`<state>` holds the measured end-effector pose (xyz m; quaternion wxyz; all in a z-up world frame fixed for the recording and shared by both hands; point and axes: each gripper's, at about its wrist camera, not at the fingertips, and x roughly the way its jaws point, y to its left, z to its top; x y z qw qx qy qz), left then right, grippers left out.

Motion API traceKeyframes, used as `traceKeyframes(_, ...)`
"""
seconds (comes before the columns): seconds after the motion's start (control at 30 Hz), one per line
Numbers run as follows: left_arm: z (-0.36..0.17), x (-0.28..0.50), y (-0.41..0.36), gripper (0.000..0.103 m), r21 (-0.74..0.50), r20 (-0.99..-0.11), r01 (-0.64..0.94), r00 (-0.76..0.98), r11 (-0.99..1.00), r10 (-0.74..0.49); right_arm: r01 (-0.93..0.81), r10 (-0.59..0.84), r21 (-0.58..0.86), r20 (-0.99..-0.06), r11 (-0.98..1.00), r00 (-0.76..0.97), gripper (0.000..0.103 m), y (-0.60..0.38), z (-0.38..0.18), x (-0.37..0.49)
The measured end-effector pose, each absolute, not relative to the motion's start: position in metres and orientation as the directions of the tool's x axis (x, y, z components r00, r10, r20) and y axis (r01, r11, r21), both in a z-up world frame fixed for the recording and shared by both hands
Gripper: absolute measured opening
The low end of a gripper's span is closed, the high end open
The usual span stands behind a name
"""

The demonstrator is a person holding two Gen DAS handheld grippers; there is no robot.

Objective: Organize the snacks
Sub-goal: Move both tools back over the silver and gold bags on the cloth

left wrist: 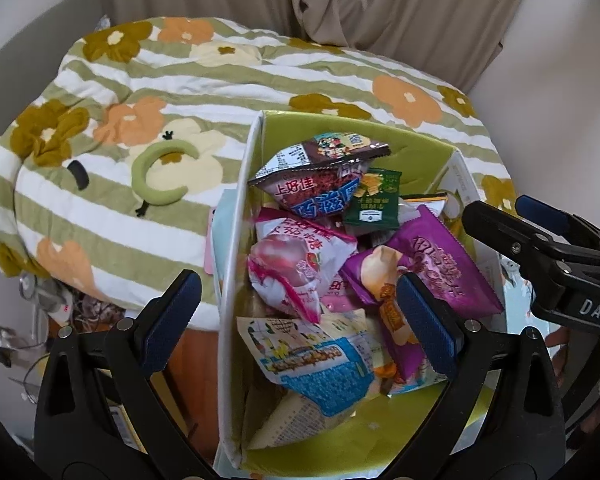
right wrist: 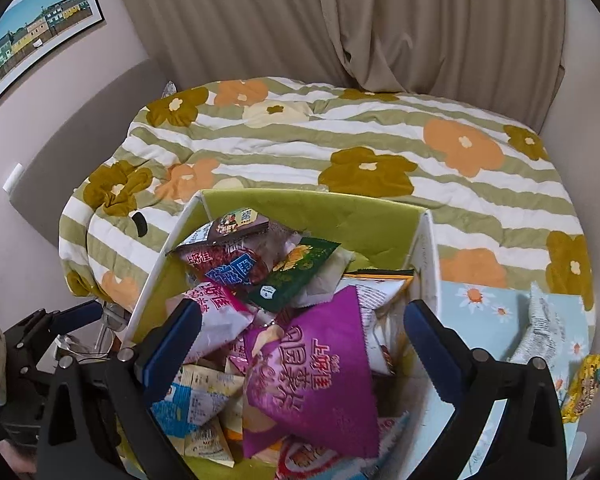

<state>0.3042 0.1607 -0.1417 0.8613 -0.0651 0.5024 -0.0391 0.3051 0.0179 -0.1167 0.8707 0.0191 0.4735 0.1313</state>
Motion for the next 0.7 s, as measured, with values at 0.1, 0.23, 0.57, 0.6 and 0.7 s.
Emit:
traceKeyframes(0.1,-0.131,0.296,0.155,0.098,-0.139,-0.85,-0.003,0.513,0.99,-0.118,-0.221,0.254,0.156,-0.803,0.963,0.538,0.101,0.012,-0.106,0.293)
traceKeyframes(0.23,-0.114,0.277,0.14,0.098,-0.126,-0.836,-0.011,0.54,0.992,-0.101,-0.233,0.257,0.148,-0.782,0.961,0.567,0.101,0.003,-0.09,0.275)
traceKeyframes(0.57,-0.076,0.218,0.08,0.098,-0.129,-0.787,0.007,0.608,0.992,-0.106,-0.233,0.234,0.101,-0.71,0.967,0.665,0.101,-0.064,-0.05,0.203)
traceKeyframes(0.6,-0.072,0.212,0.073,0.098,-0.126,-0.781,0.007,0.615,0.992,-0.104,-0.227,0.231,0.101,-0.704,0.969,0.671,0.101,-0.072,-0.049,0.196)
traceKeyframes(0.7,-0.064,0.197,0.048,0.098,-0.14,-0.765,0.023,0.632,0.99,-0.123,-0.205,0.216,0.101,-0.698,0.974,0.683,0.101,-0.099,-0.045,0.176)
